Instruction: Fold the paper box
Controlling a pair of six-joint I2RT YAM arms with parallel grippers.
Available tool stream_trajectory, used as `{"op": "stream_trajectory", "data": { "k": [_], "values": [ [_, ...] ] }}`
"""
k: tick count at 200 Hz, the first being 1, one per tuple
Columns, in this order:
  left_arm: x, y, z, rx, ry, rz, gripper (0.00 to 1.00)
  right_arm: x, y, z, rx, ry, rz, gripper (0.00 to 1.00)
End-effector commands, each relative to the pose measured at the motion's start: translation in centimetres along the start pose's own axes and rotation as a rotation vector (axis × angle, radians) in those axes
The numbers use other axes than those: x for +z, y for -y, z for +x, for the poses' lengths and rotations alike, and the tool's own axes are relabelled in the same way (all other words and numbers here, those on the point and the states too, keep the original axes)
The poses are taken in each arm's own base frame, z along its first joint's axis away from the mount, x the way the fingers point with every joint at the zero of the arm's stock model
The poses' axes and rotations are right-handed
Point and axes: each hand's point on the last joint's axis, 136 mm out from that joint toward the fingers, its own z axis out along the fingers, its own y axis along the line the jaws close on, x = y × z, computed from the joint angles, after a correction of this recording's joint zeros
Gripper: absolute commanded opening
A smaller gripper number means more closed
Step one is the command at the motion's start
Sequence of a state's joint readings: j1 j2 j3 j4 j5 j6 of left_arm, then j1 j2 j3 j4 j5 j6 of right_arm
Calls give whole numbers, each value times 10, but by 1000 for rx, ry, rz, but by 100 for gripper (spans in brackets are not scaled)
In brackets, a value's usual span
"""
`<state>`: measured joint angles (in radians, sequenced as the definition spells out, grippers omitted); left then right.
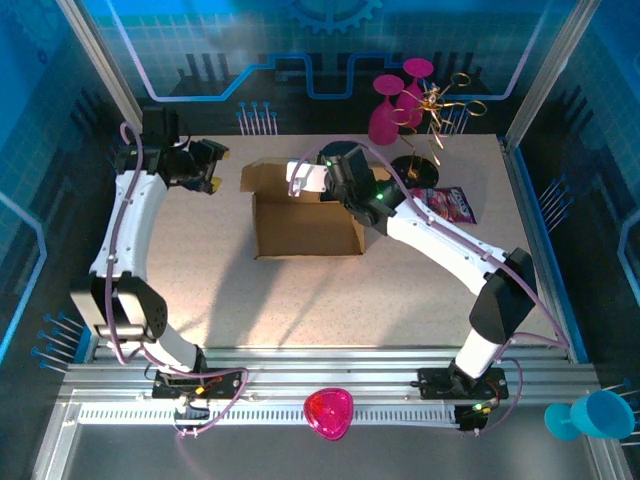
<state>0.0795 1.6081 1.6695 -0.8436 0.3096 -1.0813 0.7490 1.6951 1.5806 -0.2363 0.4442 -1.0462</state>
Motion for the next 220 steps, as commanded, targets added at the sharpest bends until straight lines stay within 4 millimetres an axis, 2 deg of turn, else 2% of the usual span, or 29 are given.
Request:
{"op": "stream_trajectory", "data": {
  "k": [1, 38, 77, 143, 187, 220],
  "values": [
    [11, 10, 0, -65, -52, 27, 58, 4, 0, -14, -13, 32, 35, 0],
    [26, 3, 10, -124, -111, 19, 59, 7, -5, -14, -15, 26, 31, 0],
    [33, 10, 32, -155, -165, 53, 60, 12, -8, -14, -14, 10, 29, 0],
    [44, 0, 43, -170, -197, 45, 60, 14, -11, -17, 2, 0, 25, 0],
    [53, 0, 63, -212, -243, 64, 61, 14, -14, -20, 6, -11, 23, 0],
    [59, -1, 69, -253, -262, 73, 61, 14, -20, -25, 3, -4, 23, 0]
  ]
}}
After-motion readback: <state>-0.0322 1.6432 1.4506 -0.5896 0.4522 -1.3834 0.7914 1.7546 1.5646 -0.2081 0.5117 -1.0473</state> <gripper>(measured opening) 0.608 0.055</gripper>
